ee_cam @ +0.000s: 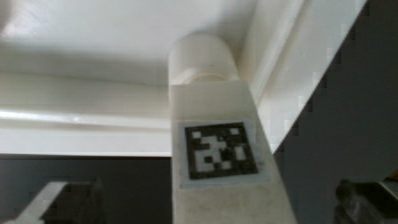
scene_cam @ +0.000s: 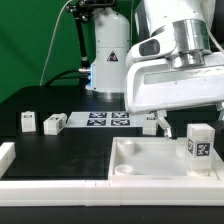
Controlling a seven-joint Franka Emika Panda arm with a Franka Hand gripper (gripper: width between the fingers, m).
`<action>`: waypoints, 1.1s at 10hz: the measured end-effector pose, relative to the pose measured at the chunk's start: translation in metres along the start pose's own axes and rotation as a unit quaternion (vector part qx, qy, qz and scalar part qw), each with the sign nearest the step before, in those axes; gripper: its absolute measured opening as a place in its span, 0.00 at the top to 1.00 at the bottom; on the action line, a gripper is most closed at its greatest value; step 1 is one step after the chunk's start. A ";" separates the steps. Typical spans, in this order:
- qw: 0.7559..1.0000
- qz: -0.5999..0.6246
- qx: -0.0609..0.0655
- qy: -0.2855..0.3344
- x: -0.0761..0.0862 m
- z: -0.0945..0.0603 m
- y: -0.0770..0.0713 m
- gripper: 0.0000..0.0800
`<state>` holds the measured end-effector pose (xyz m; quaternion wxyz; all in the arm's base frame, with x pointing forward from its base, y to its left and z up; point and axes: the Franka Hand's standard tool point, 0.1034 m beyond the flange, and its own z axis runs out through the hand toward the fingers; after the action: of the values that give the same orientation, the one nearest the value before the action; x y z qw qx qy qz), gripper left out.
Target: Assemble one leg
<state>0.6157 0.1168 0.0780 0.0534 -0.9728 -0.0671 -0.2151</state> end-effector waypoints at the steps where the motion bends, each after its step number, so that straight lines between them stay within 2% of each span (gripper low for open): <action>1: 0.998 0.000 0.013 -0.060 -0.003 0.000 -0.005 0.19; 3: 0.990 -0.001 0.025 -0.136 -0.007 0.000 -0.005 0.19; 5: 0.979 0.003 0.040 -0.199 -0.009 -0.004 -0.011 0.19; 7: 0.980 0.004 0.039 -0.193 -0.005 -0.002 -0.010 0.19; 9: 0.982 0.032 0.029 -0.182 0.005 -0.006 -0.008 0.19; 11: 0.984 -0.017 0.020 -0.177 0.017 -0.010 -0.009 0.19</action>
Offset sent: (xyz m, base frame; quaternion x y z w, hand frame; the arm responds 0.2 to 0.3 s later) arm 0.0000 0.0000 0.0000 0.0000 -0.1593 0.0000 0.9872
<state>0.6257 0.1259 0.0955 0.0569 -0.9930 -0.0963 -0.0389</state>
